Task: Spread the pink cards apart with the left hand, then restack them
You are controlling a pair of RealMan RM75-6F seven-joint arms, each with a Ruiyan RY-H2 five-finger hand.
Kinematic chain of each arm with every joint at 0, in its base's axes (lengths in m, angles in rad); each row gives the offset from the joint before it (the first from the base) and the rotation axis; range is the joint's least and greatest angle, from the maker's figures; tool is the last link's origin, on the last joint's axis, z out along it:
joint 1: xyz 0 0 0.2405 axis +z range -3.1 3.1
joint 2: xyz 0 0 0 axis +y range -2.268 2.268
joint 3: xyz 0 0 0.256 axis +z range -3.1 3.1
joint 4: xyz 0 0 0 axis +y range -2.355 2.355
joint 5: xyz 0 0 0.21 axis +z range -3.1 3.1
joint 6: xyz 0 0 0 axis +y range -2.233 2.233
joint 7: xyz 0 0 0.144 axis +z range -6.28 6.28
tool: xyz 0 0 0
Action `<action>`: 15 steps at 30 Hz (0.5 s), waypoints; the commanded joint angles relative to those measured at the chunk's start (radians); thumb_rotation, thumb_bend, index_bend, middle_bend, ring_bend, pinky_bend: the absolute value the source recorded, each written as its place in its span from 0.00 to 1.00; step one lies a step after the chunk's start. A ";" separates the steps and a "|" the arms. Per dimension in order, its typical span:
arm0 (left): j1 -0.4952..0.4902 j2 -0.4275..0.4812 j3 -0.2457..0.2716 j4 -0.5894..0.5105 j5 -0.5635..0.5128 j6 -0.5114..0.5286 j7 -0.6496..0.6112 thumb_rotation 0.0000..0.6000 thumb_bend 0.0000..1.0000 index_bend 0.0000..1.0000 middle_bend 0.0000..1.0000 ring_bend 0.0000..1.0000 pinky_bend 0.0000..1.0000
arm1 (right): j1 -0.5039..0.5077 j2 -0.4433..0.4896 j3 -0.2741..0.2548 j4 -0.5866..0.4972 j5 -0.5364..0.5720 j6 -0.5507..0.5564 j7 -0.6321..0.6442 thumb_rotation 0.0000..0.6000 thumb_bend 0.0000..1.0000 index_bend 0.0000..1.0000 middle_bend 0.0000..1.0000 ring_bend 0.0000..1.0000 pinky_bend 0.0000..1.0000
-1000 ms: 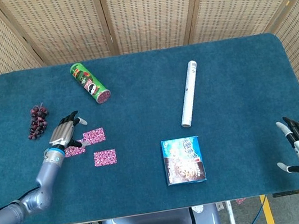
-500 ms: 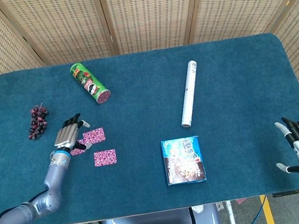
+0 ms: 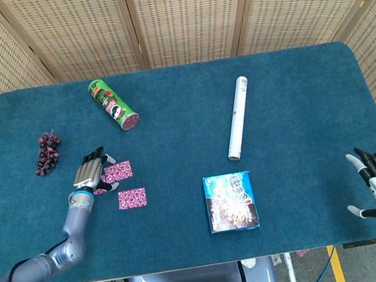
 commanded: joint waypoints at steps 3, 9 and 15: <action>-0.001 -0.009 -0.004 0.014 -0.012 -0.018 0.000 1.00 0.24 0.31 0.00 0.00 0.00 | 0.001 0.001 0.000 -0.001 0.001 -0.003 0.001 1.00 0.00 0.00 0.00 0.00 0.00; -0.002 -0.020 -0.010 0.028 -0.004 -0.013 0.000 1.00 0.24 0.35 0.00 0.00 0.00 | 0.001 0.001 -0.001 -0.001 0.001 -0.002 0.002 1.00 0.00 0.00 0.00 0.00 0.00; 0.001 -0.034 -0.006 0.032 -0.010 0.009 0.023 1.00 0.25 0.54 0.00 0.00 0.00 | 0.001 0.002 -0.002 -0.001 0.000 -0.003 0.004 1.00 0.00 0.00 0.00 0.00 0.00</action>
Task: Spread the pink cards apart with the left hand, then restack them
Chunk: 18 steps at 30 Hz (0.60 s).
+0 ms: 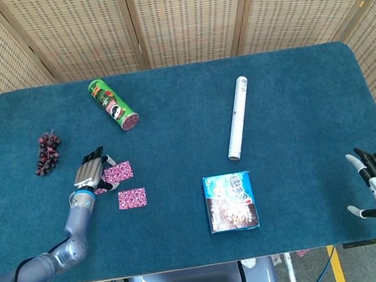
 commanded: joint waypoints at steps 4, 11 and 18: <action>0.004 -0.005 -0.001 -0.001 -0.006 0.009 0.013 1.00 0.25 0.56 0.00 0.00 0.00 | 0.000 0.000 0.000 0.001 -0.001 0.001 0.001 1.00 0.00 0.00 0.00 0.00 0.00; 0.011 0.014 -0.012 -0.026 0.012 0.024 0.013 1.00 0.25 0.56 0.00 0.00 0.00 | 0.000 0.000 -0.001 0.000 0.000 0.000 0.001 1.00 0.00 0.00 0.00 0.00 0.00; 0.017 0.042 -0.019 -0.068 0.017 0.039 0.022 1.00 0.25 0.56 0.00 0.00 0.00 | 0.000 0.000 -0.001 0.000 0.000 0.002 0.001 1.00 0.00 0.00 0.00 0.00 0.00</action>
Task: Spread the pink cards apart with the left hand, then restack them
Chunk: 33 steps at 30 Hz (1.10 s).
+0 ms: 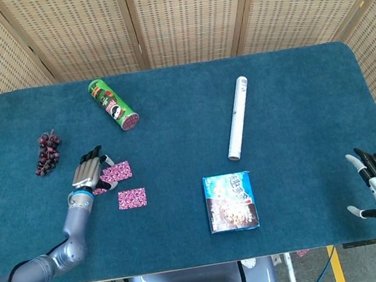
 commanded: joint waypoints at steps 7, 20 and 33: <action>0.019 0.051 0.002 -0.063 0.027 0.018 -0.002 1.00 0.25 0.56 0.00 0.00 0.00 | 0.000 0.000 -0.001 0.001 -0.001 0.001 -0.001 1.00 0.00 0.00 0.00 0.00 0.00; 0.140 0.141 0.081 -0.159 0.220 0.036 -0.133 1.00 0.25 0.56 0.00 0.00 0.00 | -0.001 -0.002 -0.001 0.001 -0.002 0.003 -0.010 1.00 0.00 0.00 0.00 0.00 0.00; 0.207 0.135 0.103 -0.030 0.424 0.010 -0.345 1.00 0.25 0.56 0.00 0.00 0.00 | -0.001 0.000 -0.001 -0.005 0.004 -0.001 -0.021 1.00 0.00 0.00 0.00 0.00 0.00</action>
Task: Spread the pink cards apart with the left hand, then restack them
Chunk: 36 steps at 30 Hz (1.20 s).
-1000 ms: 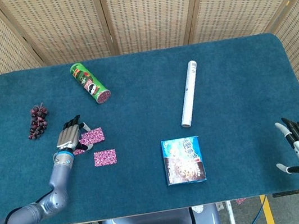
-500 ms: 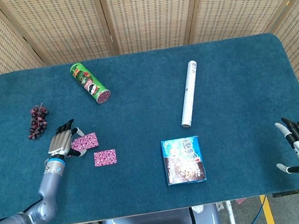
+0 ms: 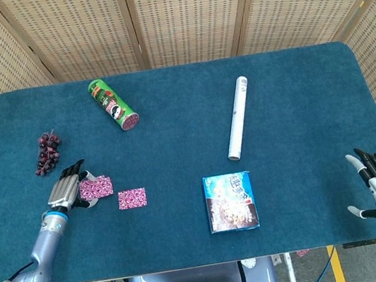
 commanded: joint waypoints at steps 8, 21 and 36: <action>0.014 -0.025 -0.009 0.119 0.041 -0.062 -0.095 1.00 0.25 0.55 0.00 0.00 0.00 | 0.000 0.000 0.000 0.000 0.000 0.000 -0.002 1.00 0.00 0.00 0.00 0.00 0.00; -0.006 -0.037 -0.038 0.142 0.078 -0.075 -0.110 1.00 0.25 0.47 0.00 0.00 0.00 | 0.000 0.001 -0.001 0.001 0.000 -0.002 0.004 1.00 0.00 0.00 0.00 0.00 0.00; -0.009 -0.034 -0.036 0.126 0.057 -0.099 -0.064 1.00 0.21 0.27 0.00 0.00 0.00 | 0.001 0.002 -0.001 0.002 -0.002 -0.002 0.008 1.00 0.00 0.00 0.00 0.00 0.00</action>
